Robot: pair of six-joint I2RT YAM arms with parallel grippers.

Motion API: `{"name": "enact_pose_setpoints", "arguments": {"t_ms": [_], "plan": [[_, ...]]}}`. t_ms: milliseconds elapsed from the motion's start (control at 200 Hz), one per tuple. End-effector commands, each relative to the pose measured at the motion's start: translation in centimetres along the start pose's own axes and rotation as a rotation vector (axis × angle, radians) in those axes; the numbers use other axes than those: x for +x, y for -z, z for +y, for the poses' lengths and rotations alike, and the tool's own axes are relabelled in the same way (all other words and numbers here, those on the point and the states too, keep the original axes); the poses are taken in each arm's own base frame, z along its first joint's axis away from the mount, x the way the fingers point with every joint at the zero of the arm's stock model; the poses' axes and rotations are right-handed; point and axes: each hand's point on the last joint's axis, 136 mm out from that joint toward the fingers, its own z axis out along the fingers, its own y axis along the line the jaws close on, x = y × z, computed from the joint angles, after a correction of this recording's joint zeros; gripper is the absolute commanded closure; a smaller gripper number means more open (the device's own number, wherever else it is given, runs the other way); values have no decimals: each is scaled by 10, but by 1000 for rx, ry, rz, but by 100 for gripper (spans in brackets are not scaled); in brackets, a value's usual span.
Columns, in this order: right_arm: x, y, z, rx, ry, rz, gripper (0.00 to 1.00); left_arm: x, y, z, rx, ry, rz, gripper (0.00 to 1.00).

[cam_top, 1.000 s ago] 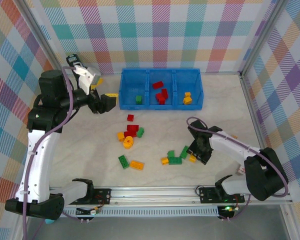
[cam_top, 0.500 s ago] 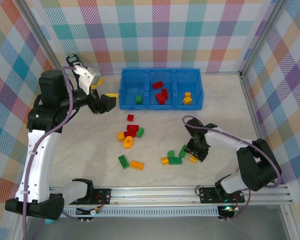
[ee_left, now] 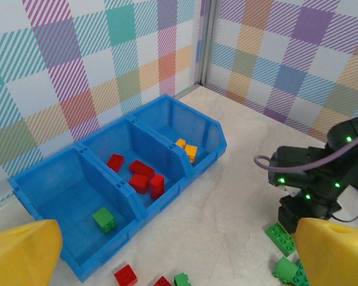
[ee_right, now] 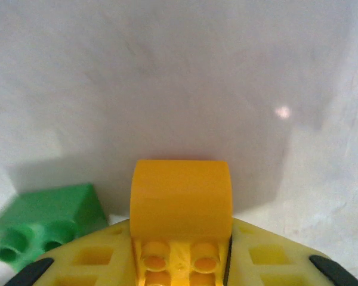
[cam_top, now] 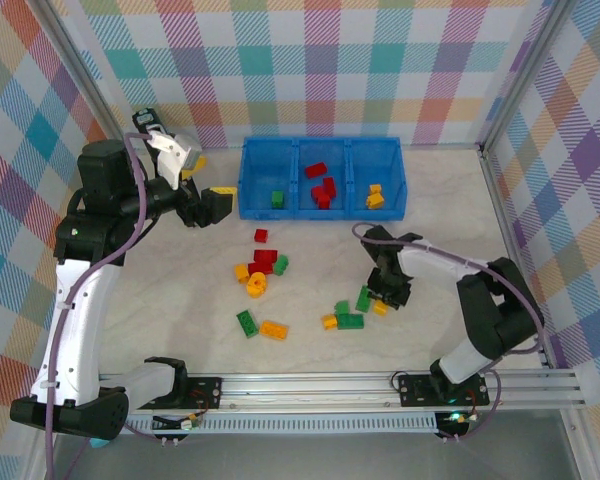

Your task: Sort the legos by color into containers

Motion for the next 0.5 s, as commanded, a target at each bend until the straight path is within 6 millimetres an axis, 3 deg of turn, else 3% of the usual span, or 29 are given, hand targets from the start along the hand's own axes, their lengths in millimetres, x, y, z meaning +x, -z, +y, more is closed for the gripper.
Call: {"name": "enact_pose_setpoints", "arguments": {"t_ms": [0, 120, 240, 405, 495], "plan": [[-50, 34, 13, 6, 106, -138, 69, -2, 1, 0, -12, -21, -14, 0], [-110, 75, 37, -47, 167, -279, 69, 1, -2, 3, -12, -2, 7, 0], [-165, 103, 63, -87, 220, -411, 69, 7, -8, 6, -10, 3, 24, 0], [-232, 128, 115, -158, 294, -581, 69, 13, -14, 11, -10, 8, 39, 0], [-262, 129, 138, -207, 293, -629, 69, 18, -21, 14, 4, 17, 47, 0]]}}
